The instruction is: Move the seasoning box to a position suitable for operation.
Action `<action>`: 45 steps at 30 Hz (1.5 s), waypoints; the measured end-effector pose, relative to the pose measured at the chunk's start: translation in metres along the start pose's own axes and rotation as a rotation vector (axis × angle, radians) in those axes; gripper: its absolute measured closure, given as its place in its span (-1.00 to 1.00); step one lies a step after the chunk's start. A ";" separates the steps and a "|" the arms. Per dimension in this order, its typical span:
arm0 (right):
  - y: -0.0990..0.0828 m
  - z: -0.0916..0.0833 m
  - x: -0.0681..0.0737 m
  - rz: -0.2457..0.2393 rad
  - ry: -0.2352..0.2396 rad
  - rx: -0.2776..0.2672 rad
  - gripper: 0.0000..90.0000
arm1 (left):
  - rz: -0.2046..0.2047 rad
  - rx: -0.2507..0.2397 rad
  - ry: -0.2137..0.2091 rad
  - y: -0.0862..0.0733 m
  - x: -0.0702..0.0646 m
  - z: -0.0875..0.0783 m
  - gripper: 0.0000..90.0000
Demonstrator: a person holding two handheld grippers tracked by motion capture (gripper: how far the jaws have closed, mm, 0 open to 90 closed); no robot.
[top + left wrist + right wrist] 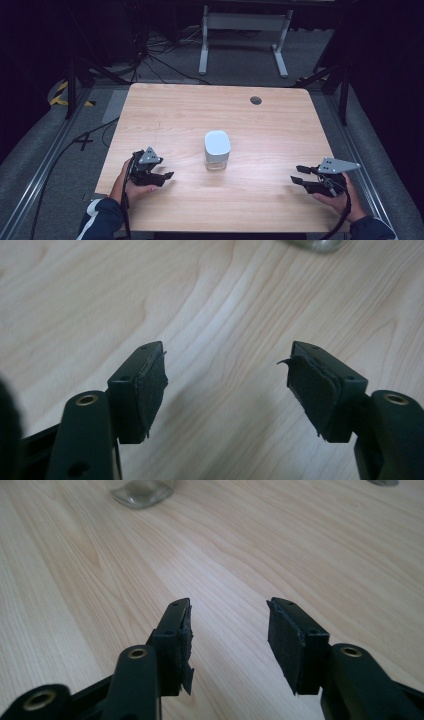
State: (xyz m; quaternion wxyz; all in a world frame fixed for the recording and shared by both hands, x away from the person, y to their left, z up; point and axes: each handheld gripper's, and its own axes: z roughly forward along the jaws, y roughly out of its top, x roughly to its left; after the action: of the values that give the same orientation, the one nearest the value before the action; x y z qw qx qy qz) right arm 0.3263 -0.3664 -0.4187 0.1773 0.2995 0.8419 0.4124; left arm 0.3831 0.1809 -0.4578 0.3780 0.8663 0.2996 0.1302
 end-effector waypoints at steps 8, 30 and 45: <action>0.014 0.011 0.012 -0.007 0.050 -0.035 0.62 | -0.009 -0.185 -0.025 0.049 0.002 -0.003 -0.13; -0.002 0.029 0.036 -0.110 0.097 0.036 0.58 | 0.115 -0.233 -0.118 0.150 -0.009 0.047 0.97; 0.000 0.031 0.035 -0.118 0.079 0.048 0.53 | 0.140 -0.247 -0.132 0.157 -0.014 0.057 1.00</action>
State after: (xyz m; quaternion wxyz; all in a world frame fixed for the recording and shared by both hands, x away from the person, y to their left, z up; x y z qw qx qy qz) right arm 0.3163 -0.3252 -0.4391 0.1607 0.2368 0.8742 0.3922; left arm 0.4636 0.0554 -0.3820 0.4905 0.8387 0.1945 0.1347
